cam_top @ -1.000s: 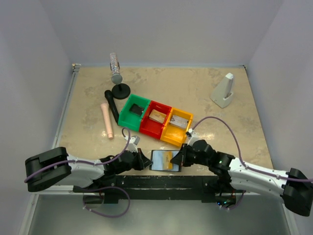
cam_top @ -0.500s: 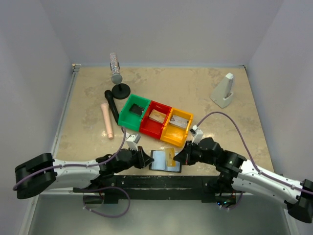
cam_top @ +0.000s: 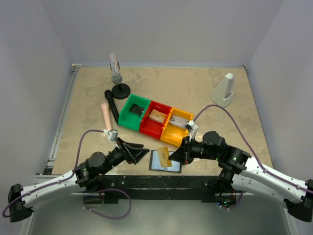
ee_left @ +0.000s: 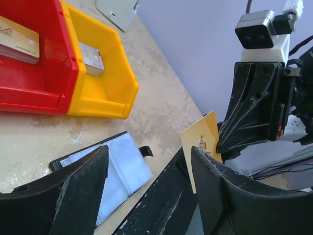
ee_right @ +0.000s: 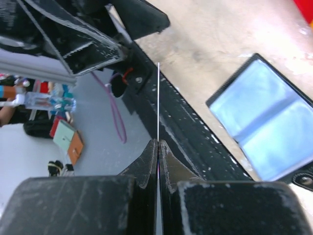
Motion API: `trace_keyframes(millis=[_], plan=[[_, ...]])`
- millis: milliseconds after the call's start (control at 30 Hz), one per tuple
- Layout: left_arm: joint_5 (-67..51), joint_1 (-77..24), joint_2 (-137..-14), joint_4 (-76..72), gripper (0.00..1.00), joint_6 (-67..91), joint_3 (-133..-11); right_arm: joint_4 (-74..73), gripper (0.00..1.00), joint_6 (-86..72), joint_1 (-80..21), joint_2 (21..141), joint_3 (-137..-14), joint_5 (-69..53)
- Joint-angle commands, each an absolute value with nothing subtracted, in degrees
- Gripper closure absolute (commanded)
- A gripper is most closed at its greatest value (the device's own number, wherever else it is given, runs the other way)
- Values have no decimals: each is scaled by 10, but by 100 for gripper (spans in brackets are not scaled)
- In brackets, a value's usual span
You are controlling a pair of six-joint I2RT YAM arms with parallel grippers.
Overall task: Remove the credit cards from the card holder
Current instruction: Remove the credit card from the card holder.
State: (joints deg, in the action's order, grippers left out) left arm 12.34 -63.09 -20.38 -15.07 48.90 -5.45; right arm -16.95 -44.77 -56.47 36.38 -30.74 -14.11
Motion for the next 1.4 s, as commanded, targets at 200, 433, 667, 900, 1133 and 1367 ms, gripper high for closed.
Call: trace_keyframes(millis=[200,433,667,900,1133,1367], plan=[[40,-625,-113,-374,40,541,121,-3,100,-500,-558,412,-331,-259],[-23,-624,-294,-561,50,546,122,17,100,-505,-556,425,-344,-264],[-3,-624,-346,-588,46,555,122,-26,100,-493,-548,396,-345,-239],[28,-624,-230,-417,36,540,99,-67,100,-480,-531,358,-340,-225],[10,-624,-222,-359,47,522,76,-48,100,-476,-530,371,-355,-242],[-27,-624,-305,-429,56,527,72,-43,100,-472,-530,381,-374,-249]])
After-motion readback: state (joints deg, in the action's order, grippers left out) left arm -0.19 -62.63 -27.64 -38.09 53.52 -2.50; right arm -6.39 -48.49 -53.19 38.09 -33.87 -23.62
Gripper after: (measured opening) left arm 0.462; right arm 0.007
